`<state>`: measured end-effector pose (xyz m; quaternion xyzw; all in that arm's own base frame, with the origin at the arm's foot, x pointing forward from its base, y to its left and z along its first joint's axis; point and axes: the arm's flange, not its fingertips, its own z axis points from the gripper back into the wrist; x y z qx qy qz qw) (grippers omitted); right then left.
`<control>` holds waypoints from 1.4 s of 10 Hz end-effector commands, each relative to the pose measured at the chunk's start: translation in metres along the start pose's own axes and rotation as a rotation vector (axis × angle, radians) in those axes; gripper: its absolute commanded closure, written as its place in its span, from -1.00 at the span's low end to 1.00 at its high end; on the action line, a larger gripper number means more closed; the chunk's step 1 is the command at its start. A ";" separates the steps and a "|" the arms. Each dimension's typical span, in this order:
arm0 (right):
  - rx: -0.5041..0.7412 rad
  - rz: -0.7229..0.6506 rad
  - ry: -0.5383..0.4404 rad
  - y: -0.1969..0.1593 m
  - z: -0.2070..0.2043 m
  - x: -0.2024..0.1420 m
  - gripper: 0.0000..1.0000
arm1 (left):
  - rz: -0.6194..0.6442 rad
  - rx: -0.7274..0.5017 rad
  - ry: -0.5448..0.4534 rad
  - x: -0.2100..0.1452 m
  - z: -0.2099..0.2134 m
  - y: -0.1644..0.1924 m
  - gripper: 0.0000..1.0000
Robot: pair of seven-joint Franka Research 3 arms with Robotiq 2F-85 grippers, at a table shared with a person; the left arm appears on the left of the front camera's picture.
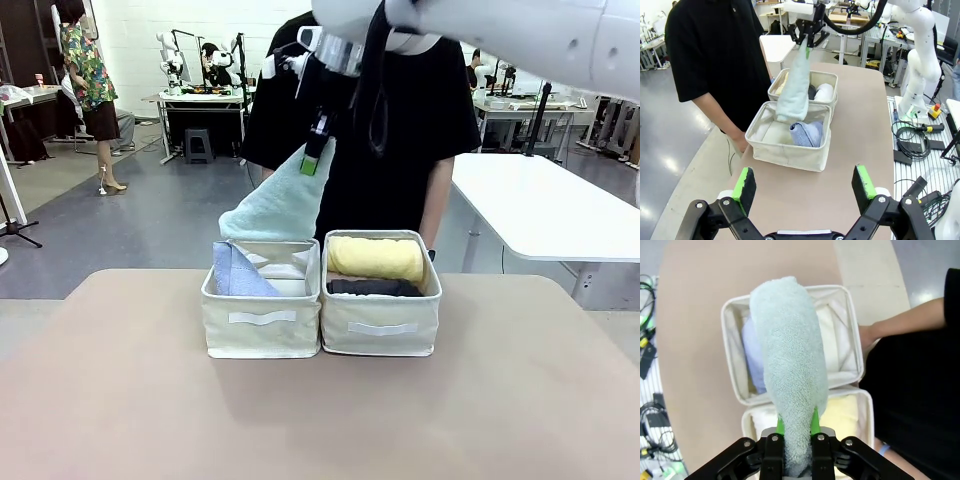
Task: Sort the towels based on their folding style.
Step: Pick up another triangle-folded towel from the table and place it in the left Fabric basket.
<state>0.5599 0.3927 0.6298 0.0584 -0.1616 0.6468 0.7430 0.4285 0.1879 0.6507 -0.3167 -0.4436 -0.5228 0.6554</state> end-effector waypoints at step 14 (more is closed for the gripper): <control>0.113 -0.072 0.154 -0.027 -0.106 0.018 0.61 | 0.001 0.012 -0.001 0.001 0.000 -0.002 -1.00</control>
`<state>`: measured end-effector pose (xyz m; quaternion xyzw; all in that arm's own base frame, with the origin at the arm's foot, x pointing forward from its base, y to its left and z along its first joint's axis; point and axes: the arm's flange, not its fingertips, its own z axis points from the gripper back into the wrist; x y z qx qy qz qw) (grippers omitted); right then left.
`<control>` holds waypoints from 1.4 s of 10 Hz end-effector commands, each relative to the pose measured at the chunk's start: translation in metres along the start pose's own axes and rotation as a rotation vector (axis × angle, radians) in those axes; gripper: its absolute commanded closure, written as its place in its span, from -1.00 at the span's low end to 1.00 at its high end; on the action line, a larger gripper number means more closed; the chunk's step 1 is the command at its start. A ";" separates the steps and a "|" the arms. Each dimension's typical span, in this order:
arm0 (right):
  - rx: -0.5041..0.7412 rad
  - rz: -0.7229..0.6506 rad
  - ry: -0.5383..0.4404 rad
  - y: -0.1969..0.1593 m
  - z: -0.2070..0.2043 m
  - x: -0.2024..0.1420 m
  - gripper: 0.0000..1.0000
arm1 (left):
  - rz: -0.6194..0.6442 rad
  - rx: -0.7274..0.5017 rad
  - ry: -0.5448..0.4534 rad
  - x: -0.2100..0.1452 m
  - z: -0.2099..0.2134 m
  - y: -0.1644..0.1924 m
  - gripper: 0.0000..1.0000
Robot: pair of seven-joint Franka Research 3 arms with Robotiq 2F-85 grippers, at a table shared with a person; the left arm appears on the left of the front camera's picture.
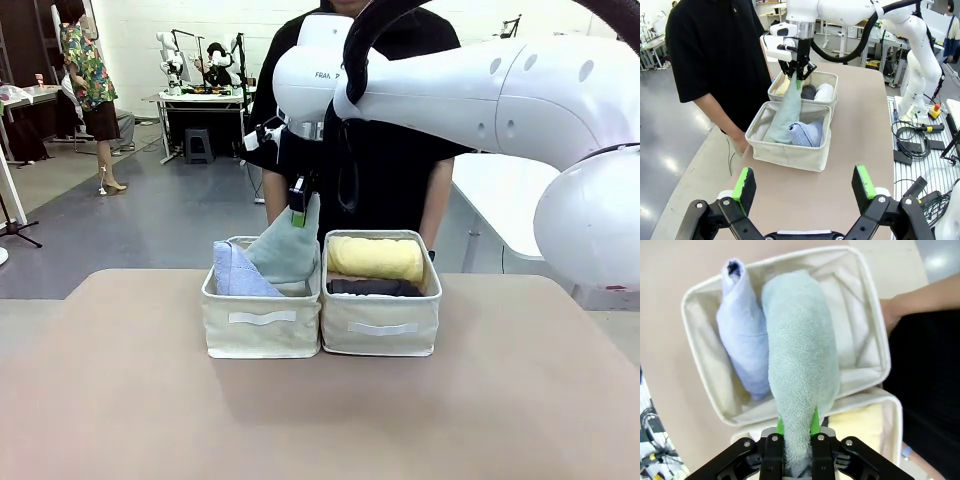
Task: Sort the towels based on their folding style.
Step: Pick up another triangle-folded towel from the table and place it in the left Fabric basket.
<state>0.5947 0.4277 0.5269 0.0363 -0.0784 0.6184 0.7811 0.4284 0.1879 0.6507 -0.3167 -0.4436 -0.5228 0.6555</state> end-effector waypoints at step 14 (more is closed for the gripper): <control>0.140 0.151 0.080 -0.004 -0.080 0.018 0.61 | 0.001 0.012 -0.001 0.001 0.000 -0.002 -1.00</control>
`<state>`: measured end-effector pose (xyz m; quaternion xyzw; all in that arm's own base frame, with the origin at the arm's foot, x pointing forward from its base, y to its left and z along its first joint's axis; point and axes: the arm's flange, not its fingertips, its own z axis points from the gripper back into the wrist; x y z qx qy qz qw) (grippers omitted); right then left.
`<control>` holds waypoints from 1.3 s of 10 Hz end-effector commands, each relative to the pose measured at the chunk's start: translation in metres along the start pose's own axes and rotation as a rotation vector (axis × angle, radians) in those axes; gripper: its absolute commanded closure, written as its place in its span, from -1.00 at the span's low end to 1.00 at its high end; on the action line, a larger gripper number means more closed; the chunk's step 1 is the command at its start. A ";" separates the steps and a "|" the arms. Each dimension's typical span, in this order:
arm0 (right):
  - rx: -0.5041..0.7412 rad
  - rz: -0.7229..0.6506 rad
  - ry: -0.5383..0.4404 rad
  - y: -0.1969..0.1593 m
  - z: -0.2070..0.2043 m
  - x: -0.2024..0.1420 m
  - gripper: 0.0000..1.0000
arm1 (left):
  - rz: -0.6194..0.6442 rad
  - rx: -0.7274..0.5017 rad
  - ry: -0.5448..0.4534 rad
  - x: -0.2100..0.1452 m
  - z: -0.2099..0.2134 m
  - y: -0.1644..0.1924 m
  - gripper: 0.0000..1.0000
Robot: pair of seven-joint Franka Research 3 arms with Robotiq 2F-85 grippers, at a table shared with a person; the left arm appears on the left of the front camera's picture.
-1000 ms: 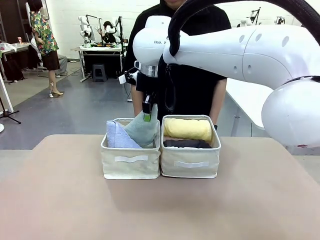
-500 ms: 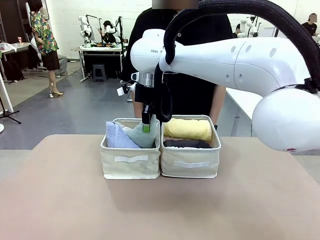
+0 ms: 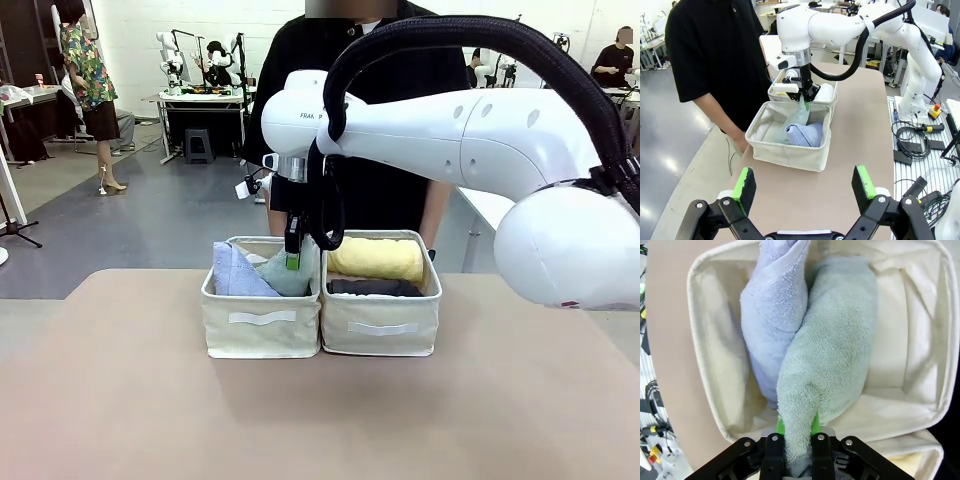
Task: Sort the towels based on their folding style.
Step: Pick up another triangle-folded towel from the table and place it in the left Fabric basket.
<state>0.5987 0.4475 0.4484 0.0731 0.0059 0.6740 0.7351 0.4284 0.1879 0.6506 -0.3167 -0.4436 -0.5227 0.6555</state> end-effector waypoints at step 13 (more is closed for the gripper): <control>-0.073 0.062 -0.007 -0.002 0.011 0.009 -1.00 | 0.001 0.012 -0.001 0.001 0.000 -0.002 -1.00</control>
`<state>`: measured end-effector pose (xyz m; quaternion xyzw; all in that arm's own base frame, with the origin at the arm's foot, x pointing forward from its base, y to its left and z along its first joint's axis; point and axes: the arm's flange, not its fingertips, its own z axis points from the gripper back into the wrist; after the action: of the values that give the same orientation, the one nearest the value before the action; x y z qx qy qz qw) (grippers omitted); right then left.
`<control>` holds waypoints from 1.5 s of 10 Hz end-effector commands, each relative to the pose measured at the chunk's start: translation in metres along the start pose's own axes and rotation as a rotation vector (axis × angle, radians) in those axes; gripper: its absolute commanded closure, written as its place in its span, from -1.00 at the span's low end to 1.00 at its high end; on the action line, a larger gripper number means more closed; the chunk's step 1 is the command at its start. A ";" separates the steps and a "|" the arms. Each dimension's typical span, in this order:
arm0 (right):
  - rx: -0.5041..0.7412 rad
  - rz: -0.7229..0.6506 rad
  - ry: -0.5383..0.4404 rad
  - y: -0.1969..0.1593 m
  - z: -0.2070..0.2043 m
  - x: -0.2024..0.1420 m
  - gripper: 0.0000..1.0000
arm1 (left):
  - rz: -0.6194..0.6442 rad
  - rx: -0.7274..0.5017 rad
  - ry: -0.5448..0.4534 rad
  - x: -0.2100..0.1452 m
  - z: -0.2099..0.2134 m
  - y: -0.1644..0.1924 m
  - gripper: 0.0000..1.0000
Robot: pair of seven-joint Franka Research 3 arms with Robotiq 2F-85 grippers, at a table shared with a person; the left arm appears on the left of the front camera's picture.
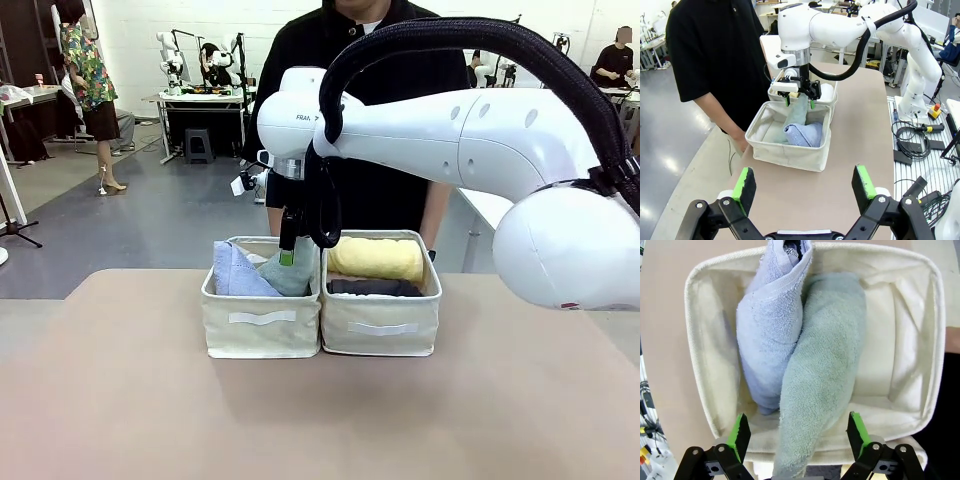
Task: Sort the towels based on their folding style.
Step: Pick up another triangle-folded towel from the table and place it in the left Fabric basket.
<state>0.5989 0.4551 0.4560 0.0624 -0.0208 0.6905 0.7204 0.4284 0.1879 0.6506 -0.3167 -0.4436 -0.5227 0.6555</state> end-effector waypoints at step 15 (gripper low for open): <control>-0.107 -0.436 -0.112 0.218 0.166 -0.351 -1.00 | 0.001 0.012 -0.001 0.001 0.000 -0.002 -1.00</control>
<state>0.3902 0.1101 0.5800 0.0657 -0.0806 0.5038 0.8575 0.4282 0.1885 0.6507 -0.3161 -0.4439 -0.5222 0.6560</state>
